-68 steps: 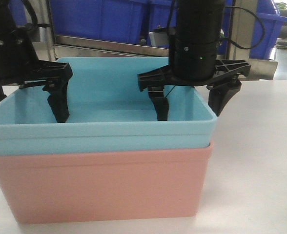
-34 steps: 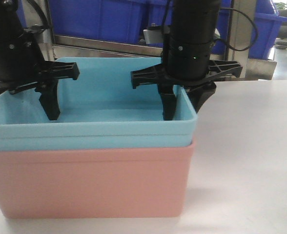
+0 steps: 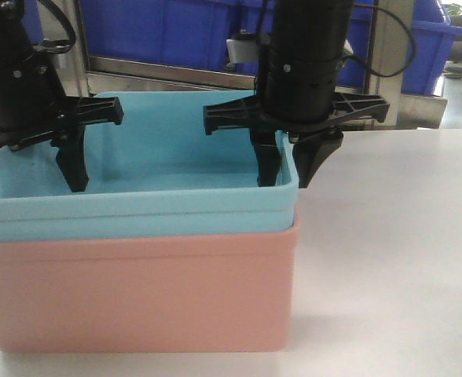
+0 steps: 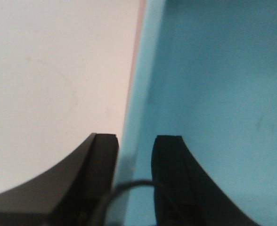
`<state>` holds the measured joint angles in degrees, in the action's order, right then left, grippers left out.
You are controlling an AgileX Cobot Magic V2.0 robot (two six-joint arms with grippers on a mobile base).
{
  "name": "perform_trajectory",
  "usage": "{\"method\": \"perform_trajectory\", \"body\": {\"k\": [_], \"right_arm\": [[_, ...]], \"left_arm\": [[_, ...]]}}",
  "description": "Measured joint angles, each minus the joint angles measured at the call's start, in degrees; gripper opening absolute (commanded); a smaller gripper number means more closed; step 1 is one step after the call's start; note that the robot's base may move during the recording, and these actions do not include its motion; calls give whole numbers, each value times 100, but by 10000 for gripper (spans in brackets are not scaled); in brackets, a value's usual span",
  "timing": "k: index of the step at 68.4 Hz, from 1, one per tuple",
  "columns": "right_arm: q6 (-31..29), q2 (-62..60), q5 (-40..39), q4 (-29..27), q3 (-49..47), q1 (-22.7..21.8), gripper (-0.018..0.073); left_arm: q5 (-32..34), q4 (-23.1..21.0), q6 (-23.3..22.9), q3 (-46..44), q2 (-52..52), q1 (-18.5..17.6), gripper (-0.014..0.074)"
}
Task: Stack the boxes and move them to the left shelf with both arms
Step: 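Close both grippers on the bin walls and lift the stack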
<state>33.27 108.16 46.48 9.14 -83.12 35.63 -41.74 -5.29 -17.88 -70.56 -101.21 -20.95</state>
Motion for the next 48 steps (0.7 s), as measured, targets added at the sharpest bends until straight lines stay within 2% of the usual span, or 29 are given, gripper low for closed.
{"method": "perform_trajectory", "body": {"k": [16, 29, 42, 48], "right_arm": [[0, -644, 95, -37, 0, 43, 56], [0, -1254, 174, -37, 0, 111, 56], [0, -1734, 349, 45, 0, 343, 56], [0, -1910, 540, 153, 0, 498, 56]], "left_arm": [[-303, 2, -254, 22, 763, 0, -3], [-456, 98, -633, 22, 1583, -31, -3], [-881, 807, -1254, 32, 2236, -472, -3], [-1154, 1315, -1670, 46, 2479, -910, -3]]}}
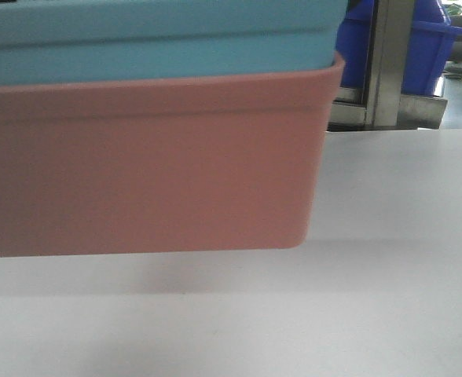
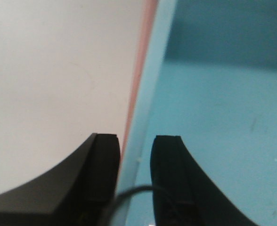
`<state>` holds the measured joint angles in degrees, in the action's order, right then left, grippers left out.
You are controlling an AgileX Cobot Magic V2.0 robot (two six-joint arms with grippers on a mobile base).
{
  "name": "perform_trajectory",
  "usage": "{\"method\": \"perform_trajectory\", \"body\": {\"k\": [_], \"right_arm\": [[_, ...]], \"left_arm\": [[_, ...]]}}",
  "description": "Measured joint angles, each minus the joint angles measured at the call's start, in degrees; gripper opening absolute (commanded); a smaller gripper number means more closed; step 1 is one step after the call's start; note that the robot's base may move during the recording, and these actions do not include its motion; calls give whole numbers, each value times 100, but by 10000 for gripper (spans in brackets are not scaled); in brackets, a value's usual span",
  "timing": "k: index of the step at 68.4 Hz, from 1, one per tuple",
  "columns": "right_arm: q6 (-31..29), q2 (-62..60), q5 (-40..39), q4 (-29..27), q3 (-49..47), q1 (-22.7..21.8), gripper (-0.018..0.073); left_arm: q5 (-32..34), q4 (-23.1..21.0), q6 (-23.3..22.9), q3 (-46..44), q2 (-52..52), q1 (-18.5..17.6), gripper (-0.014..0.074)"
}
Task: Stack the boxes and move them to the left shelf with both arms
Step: 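Close both grippers on the bin walls and lift the stack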
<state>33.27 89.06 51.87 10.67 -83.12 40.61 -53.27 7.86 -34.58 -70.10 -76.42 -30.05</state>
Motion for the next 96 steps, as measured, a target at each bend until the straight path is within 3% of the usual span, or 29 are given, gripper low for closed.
{"method": "perform_trajectory", "body": {"k": [13, 28, 57, 96], "right_arm": [[0, -79, 331, 347, 10, 274, 56], [207, 33, 430, 779, 35, 491, 56], [519, 320, 577, 1311, 99, 504, 56], [666, 514, 565, 1521, 99, 518, 56]], "left_arm": [[-398, 959, -910, 13, 75, -803, -3], [-477, 1632, -1672, 11, -315, -1203, -3], [-480, 1804, -1609, -550, -1219, -1216, -3], [-427, 1852, -1599, -562, -1323, -1216, -3]]}}
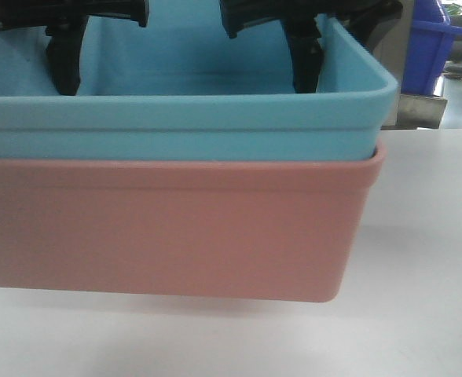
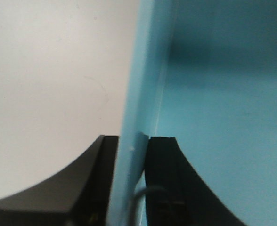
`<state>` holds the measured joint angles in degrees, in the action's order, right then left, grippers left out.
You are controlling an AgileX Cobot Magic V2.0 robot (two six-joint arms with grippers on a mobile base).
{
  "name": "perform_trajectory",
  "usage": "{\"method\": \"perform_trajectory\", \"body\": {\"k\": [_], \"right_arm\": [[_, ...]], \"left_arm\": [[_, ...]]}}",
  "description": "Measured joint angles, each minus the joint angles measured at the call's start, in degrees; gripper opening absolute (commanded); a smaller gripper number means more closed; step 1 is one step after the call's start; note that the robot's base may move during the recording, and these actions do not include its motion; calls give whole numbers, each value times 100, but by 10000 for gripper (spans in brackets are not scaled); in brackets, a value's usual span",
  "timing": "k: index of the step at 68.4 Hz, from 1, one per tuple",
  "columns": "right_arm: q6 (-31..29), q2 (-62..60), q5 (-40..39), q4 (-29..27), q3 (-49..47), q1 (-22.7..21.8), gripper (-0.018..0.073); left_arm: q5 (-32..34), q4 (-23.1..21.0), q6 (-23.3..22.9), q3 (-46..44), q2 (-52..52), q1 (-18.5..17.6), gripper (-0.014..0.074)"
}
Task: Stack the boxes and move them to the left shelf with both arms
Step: 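Close both grippers on the bin walls and lift the stack, then hold the lifted stack with both grippers while the base turns away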
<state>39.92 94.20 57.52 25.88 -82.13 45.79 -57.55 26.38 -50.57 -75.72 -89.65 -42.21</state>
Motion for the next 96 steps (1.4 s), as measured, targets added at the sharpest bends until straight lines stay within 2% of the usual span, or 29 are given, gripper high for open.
{"method": "perform_trajectory", "body": {"k": [96], "right_arm": [[22, 33, 47, -8, 7, 17, 56]], "left_arm": [[0, 0, 26, 0, -47, 0, -3]]}}
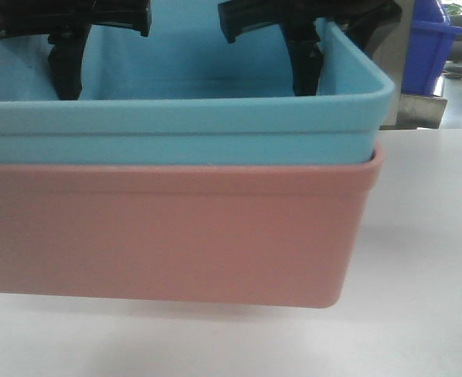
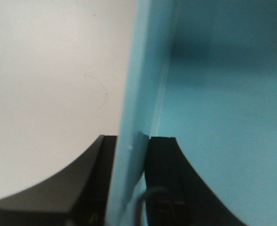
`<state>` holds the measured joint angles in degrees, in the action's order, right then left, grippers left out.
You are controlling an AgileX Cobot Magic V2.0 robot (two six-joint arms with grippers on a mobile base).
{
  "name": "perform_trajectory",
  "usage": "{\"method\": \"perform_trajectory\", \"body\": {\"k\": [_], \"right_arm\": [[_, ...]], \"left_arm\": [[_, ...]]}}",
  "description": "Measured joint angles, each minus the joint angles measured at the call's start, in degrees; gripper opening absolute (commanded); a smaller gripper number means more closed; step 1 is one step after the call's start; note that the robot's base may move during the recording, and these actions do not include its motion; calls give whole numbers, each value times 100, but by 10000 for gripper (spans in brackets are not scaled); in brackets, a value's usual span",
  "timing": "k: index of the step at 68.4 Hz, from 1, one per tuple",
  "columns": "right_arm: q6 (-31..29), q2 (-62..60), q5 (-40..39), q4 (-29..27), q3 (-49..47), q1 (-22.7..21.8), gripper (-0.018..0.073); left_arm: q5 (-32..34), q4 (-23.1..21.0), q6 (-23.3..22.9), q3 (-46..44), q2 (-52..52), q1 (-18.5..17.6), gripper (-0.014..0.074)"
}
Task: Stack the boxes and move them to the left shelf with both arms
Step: 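Hold the lifted stack with both grippers while the base turns away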
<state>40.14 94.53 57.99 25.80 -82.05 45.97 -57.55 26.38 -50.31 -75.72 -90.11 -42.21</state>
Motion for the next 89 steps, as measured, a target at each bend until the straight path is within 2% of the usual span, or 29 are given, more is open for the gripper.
{"method": "perform_trajectory", "body": {"k": [89], "right_arm": [[0, 13, 0, 0, 0, 0, 56]], "left_arm": [[0, 0, 0, 0, 0, 0, -3]]}}
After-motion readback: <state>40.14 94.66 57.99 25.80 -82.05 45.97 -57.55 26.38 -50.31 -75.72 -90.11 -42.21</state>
